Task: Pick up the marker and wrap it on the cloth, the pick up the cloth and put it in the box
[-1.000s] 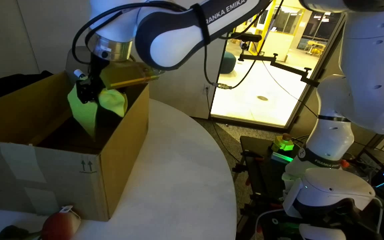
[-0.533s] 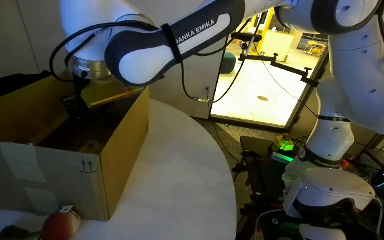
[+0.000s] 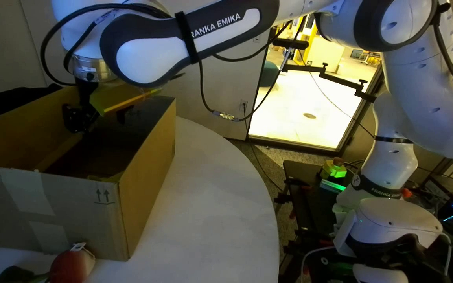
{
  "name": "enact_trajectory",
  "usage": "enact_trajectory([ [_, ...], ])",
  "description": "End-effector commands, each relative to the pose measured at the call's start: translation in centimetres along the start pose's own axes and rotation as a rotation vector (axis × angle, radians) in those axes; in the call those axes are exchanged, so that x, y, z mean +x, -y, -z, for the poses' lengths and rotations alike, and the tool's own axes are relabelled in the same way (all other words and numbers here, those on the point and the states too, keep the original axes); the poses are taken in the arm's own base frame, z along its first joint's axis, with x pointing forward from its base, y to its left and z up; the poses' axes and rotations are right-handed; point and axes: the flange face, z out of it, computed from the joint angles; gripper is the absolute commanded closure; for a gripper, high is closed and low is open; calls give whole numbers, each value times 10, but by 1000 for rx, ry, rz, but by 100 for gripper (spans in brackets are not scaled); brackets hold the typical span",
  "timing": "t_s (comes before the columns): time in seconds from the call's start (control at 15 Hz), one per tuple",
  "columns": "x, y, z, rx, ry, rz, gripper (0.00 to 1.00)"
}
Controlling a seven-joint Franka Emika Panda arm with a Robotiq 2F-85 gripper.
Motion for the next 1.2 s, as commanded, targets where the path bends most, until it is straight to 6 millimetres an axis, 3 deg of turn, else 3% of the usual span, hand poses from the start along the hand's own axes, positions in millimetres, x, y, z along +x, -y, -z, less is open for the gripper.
enact_trajectory([
  [0.0, 7, 5, 5, 2, 46, 61, 0],
  [0.07, -16, -38, 35, -11, 69, 67, 0],
  [0.27, -28, -61, 46, -34, 105, 70, 0],
  [0.6, -74, -122, 85, -80, 211, 105, 0],
  [0.87, -126, -165, 114, -69, 320, 168, 0],
  [1.13, -187, -208, 128, -57, 385, 175, 0],
])
